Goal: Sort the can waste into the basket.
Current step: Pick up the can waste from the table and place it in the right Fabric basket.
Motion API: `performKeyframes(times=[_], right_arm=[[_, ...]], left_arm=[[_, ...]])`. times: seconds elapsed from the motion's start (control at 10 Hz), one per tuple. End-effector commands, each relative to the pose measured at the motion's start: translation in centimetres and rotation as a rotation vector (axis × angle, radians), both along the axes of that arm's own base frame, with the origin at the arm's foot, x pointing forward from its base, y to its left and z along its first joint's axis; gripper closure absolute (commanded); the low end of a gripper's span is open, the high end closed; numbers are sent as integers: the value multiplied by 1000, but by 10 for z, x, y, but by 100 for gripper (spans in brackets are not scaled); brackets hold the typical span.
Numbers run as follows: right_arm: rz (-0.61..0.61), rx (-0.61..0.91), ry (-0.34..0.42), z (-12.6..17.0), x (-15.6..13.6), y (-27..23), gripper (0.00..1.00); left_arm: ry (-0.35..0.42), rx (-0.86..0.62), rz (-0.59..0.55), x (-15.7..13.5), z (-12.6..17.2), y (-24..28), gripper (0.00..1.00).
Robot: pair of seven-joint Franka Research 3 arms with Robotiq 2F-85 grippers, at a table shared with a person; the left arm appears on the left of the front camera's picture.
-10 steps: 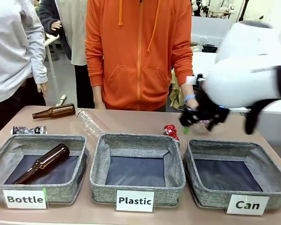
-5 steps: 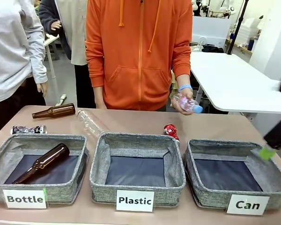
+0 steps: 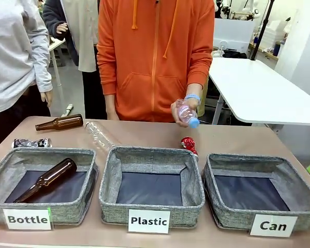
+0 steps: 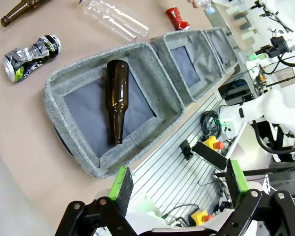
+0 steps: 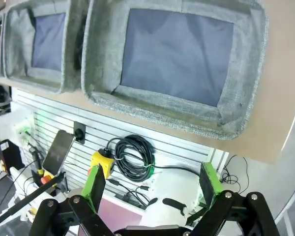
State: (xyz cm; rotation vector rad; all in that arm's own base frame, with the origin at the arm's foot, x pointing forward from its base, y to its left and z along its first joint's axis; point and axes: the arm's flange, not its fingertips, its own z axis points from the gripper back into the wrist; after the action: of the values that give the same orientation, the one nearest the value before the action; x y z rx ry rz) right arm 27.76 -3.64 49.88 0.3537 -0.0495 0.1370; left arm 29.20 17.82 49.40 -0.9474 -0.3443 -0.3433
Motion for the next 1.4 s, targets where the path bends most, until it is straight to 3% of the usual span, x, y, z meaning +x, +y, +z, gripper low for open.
performKeyframes(times=[0.0,0.2,0.6,0.8,1.1,1.3], right_arm=[[12,39,-36,-10,7,10,0],[-17,15,-89,-13,21,19,0],[-16,-77,-221,-12,100,80,0],[17,-115,-212,-11,124,101,0],[38,-31,-169,-13,93,60,0],[-4,34,-179,-21,77,37,0]], left_arm=[[1,-6,-5,-1,2,0,2],[1,-6,-5,-1,2,0,2],[1,-6,-5,-1,2,0,2],[1,-6,-5,-1,2,0,2],[1,-6,-5,-1,2,0,2],[1,-6,-5,-1,2,0,2]])
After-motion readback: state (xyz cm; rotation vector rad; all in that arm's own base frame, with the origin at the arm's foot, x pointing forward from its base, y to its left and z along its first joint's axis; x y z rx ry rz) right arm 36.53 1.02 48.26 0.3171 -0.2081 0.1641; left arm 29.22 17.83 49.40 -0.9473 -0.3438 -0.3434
